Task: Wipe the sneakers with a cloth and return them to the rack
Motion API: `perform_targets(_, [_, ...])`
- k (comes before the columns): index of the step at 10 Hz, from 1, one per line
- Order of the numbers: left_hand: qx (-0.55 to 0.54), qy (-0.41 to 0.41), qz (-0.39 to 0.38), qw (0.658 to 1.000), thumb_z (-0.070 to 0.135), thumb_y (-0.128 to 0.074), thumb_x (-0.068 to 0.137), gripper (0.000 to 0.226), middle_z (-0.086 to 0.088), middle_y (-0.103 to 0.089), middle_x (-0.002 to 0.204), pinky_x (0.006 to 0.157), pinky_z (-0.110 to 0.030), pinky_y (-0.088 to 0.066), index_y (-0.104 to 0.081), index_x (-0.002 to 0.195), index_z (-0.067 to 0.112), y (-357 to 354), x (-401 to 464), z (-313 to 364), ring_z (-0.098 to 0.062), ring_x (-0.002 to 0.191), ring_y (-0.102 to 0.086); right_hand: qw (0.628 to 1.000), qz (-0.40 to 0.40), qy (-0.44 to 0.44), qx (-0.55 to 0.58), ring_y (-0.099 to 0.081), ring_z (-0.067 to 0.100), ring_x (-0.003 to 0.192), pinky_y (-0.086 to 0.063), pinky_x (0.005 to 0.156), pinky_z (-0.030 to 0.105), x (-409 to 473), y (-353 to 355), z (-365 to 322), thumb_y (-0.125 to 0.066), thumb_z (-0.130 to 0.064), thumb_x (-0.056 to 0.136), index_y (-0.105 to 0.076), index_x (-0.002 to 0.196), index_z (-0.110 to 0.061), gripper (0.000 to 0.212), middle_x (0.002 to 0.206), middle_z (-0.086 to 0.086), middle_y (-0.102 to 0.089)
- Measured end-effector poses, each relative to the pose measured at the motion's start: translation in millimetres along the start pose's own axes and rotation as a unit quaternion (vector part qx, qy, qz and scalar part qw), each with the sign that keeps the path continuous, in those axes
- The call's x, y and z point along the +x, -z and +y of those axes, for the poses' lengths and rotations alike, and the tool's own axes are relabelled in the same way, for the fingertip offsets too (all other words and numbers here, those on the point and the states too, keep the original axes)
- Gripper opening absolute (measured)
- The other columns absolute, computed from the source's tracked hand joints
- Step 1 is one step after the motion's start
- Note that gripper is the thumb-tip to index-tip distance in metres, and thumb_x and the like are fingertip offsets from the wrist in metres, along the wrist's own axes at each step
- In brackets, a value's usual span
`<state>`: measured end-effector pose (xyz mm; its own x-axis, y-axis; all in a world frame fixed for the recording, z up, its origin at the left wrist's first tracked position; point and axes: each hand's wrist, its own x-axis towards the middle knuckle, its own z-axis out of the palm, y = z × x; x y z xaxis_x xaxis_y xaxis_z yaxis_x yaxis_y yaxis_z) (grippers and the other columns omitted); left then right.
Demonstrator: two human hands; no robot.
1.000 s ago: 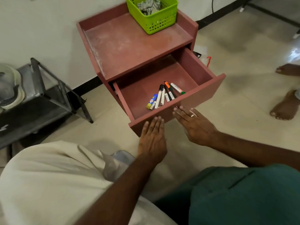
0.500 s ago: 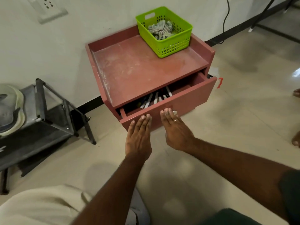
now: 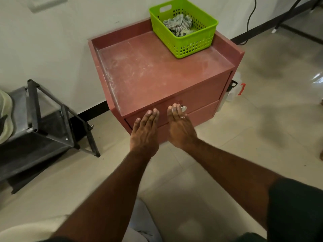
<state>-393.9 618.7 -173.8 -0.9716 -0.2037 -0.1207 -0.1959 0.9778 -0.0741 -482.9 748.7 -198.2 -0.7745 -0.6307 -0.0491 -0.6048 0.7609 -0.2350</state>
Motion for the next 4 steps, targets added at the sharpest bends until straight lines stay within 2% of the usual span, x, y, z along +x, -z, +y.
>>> perform_targets(1, [0.004,-0.012,-0.001,1.000,0.016,-0.043,0.092,0.092,0.002,0.030,0.163,0.125,-0.042,0.005,0.023,0.156,0.018,-2.4,-1.2,-1.1,-0.015,0.151,0.024,1.000,0.012,0.016,0.003,-0.004,0.031,0.153,-0.029,0.114,0.051,-0.9,-0.2,6.8,-0.051,-0.015,0.087,-0.005,0.156,-0.003,0.085,0.165,0.017,-0.006])
perform_targets(3, [-0.002,-0.064,-0.020,0.998,0.016,-0.045,0.093,0.087,-0.003,0.016,0.168,0.126,-0.043,-0.001,0.012,0.159,0.015,11.0,-12.3,-14.9,-0.019,0.154,0.013,0.999,-0.024,0.017,0.023,-0.001,0.025,0.153,-0.032,0.114,0.053,-6.0,4.8,15.0,-0.053,-0.013,0.085,-0.001,0.157,-0.008,0.089,0.166,0.012,-0.002])
perform_targets(4, [-0.031,-0.080,-0.047,0.995,0.020,-0.048,0.098,0.082,-0.002,0.007,0.169,0.125,-0.039,-0.003,0.005,0.160,0.017,32.4,-33.5,-32.2,-0.018,0.155,0.004,0.999,-0.031,0.000,0.018,-0.028,0.029,0.147,-0.041,0.107,0.050,-7.9,28.0,7.5,-0.052,-0.012,0.084,-0.026,0.153,-0.010,0.074,0.159,0.010,-0.030])
